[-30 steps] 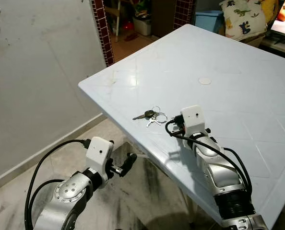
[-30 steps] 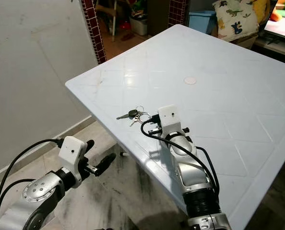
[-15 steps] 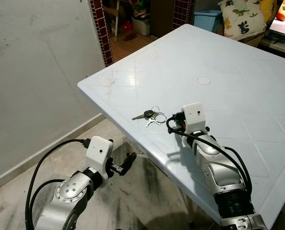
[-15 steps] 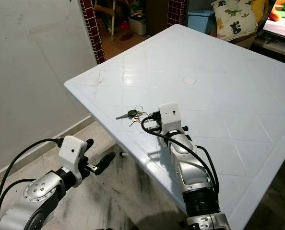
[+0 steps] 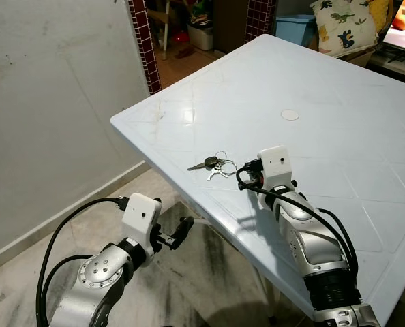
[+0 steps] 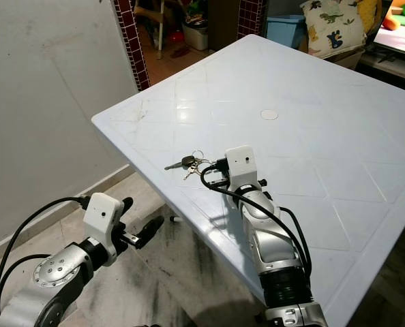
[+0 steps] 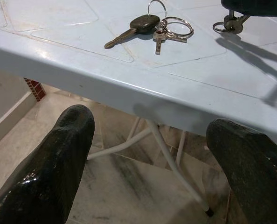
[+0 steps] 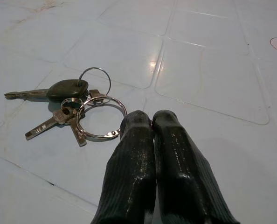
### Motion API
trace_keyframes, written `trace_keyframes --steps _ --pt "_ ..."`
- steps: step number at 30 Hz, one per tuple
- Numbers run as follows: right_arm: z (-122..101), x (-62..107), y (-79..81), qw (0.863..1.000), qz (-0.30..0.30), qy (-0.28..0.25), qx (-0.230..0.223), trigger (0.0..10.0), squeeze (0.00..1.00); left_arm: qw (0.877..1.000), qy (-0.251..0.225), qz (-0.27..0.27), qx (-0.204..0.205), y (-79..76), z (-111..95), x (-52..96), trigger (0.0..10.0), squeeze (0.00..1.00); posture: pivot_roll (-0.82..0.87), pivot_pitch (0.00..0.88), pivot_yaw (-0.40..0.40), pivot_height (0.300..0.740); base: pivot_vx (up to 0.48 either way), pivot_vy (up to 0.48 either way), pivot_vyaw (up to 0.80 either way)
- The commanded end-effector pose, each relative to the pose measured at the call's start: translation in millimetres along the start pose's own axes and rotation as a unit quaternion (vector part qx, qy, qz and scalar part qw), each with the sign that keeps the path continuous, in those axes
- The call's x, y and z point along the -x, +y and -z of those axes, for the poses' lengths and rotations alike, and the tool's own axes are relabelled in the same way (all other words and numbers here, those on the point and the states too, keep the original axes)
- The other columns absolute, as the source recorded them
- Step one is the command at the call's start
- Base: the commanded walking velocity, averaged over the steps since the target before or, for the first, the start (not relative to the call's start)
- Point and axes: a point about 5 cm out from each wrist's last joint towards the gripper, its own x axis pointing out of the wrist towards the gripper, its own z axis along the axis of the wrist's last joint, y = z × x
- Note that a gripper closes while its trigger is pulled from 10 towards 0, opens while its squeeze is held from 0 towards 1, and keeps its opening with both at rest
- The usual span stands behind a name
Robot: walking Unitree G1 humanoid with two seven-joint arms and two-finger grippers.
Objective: Hang keys on a hook
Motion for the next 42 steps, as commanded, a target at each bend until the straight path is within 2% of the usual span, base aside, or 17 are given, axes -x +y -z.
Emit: trace_keyframes --steps 1,2,3,4,5,7,8,24,35,39,40,41,42 --pt "-26.6 2.5 6.5 0.995 -0.026 -0.084 -0.050 1.8 0.00 1.000 0.000 -0.005 0.002 -0.5 2.5 -3.5 10.0 0.00 0.06 0.086 0.037 0.740 0.000 0.000 0.00" --pt "-34.1 3.9 7.6 0.992 -0.032 -0.108 -0.056 1.8 0.00 1.000 -0.002 -0.005 0.002 -0.7 2.3 -4.4 10.0 0.00 0.06 0.086 0.037 0.740 0.000 0.000 0.00" --pt "-34.1 3.9 7.6 0.992 -0.032 -0.108 -0.056 1.8 0.00 1.000 -0.002 -0.005 0.002 -0.7 2.3 -4.4 10.0 0.00 0.06 0.086 0.037 0.740 0.000 0.000 0.00" --pt "-36.2 4.9 9.3 0.991 -0.036 -0.118 -0.058 2.3 0.00 1.000 -0.003 -0.005 0.001 -0.5 1.9 -4.7 10.0 0.00 0.06 0.087 0.039 0.740 0.000 0.000 0.00" --pt "-35.0 5.3 9.8 0.991 -0.036 -0.117 -0.055 6.7 0.00 1.000 -0.003 -0.004 0.001 -0.5 1.8 -4.8 10.0 0.00 0.06 0.088 0.039 0.740 0.000 0.000 0.00" --pt "-32.0 5.9 10.0 0.992 -0.032 -0.112 -0.053 8.4 0.00 1.000 -0.004 -0.003 0.000 -0.5 1.4 -4.8 10.0 0.00 0.06 0.088 0.042 0.740 0.000 0.000 0.00" --pt "-31.8 5.9 9.9 0.992 -0.032 -0.112 -0.053 10.0 0.00 1.000 -0.003 -0.003 -0.001 -0.4 1.4 -4.8 10.0 0.00 0.06 0.089 0.043 0.740 0.000 0.000 0.00" --pt "-30.7 6.0 10.2 0.991 -0.029 -0.119 -0.050 10.0 0.00 1.000 -0.004 -0.002 -0.006 0.9 1.4 -4.6 10.0 0.00 0.06 0.094 0.050 0.740 0.000 0.000 0.00" --pt "-31.8 7.3 18.1 0.990 -0.044 -0.122 -0.055 10.0 0.00 1.000 -0.003 -0.002 -0.008 0.9 1.3 -4.1 10.0 0.00 0.06 0.096 0.058 0.740 0.000 0.000 0.00" --pt "-22.5 8.9 14.9 0.993 -0.035 -0.102 -0.037 10.0 0.00 1.000 -0.002 -0.002 -0.007 0.8 1.7 -3.8 10.0 0.00 0.06 0.098 0.060 0.740 0.000 0.000 0.00" --pt "-17.2 9.9 13.6 0.995 -0.031 -0.090 -0.026 10.0 0.86 1.000 -0.001 -0.001 -0.007 0.7 1.7 -3.6 10.0 0.00 0.06 0.100 0.058 0.740 0.000 0.000 0.00" --pt "-17.2 9.9 13.6 0.995 -0.031 -0.090 -0.026 10.0 0.86 1.000 -0.001 -0.001 -0.007 0.7 1.7 -3.6 10.0 0.00 0.06 0.100 0.058 0.740 0.000 0.000 0.00" --pt "-11.1 11.5 12.6 0.997 -0.027 -0.077 -0.013 10.0 1.00 1.000 -0.001 0.000 -0.006 0.3 1.8 -3.6 10.0 0.00 0.06 0.101 0.058 0.740 0.000 0.000 0.00"
